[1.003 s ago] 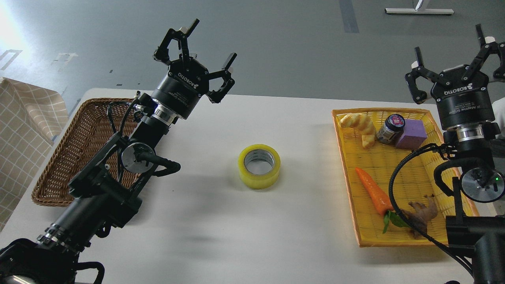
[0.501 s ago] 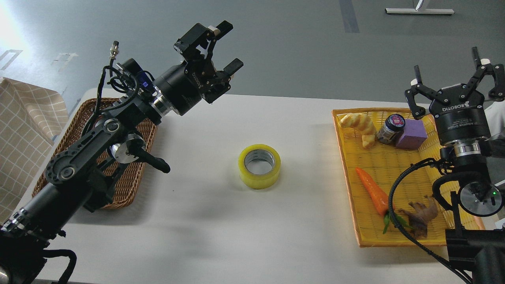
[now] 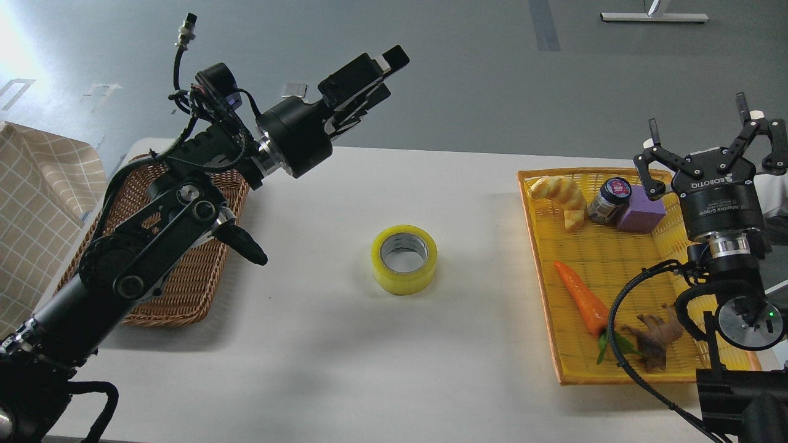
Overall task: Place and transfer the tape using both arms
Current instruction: 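Reach the left gripper toward the tape roll on the table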
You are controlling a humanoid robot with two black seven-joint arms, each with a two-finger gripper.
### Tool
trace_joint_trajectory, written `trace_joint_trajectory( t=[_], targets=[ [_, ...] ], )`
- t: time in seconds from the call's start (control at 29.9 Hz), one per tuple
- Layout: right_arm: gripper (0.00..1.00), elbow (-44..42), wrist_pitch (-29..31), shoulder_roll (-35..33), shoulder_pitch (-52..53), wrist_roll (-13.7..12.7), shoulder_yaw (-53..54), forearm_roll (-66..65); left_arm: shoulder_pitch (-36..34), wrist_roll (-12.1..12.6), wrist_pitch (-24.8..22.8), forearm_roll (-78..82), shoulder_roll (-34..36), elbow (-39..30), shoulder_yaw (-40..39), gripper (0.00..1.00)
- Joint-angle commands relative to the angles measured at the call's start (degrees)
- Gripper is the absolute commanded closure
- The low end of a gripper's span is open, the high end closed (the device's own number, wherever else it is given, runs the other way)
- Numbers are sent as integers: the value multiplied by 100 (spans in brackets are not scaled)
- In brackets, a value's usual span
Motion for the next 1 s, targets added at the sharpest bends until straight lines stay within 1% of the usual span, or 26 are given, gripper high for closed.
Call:
trace_joint_trajectory(
  t=[0.0, 0.03, 0.07, 0.1, 0.17, 0.2, 0.43, 0.57, 0.64, 0.77, 0.94, 0.97],
  targets=[
    [0, -8, 0, 0, -29, 0, -1, 0, -210, 355, -9, 407, 283, 2, 584, 2],
    [0, -9, 0, 0, -38, 9, -1, 0, -246, 584, -9, 469, 319, 10, 699, 2],
    [0, -17, 0, 0, -38, 9, -1, 0, -246, 699, -9, 505, 319, 10, 727, 2],
    [0, -70, 0, 0, -56, 9, -1, 0, -255, 935, -18, 601, 319, 10, 770, 2],
    [0, -105, 0, 0, -65, 9, -1, 0, -255, 1174, -18, 759, 310, 10, 788, 2],
    [0, -114, 0, 0, -73, 9, -1, 0, -246, 1244, -18, 908, 319, 2, 806, 2],
    [0, -114, 0, 0, -73, 9, -1, 0, -571, 1280, -27, 1814, 407, 10, 1535, 2],
    [0, -114, 0, 0, -82, 9, -10, 0, -843, 1280, -27, 2454, 548, 37, 2219, 2],
    [0, -114, 0, 0, -91, 9, -10, 0, -984, 1263, -36, 2614, 556, 72, 2422, 2],
    [0, -114, 0, 0, -100, 9, -10, 0, -1458, 1254, -62, 2667, 592, 405, 3002, 2],
    [0, -114, 0, 0, -100, 9, -10, 0, -1714, 1429, -299, 2658, 592, 582, 3355, 2],
    [0, -114, 0, 0, -100, 9, -10, 0, -1714, 1508, -326, 2658, 592, 582, 3355, 2]
  ],
)
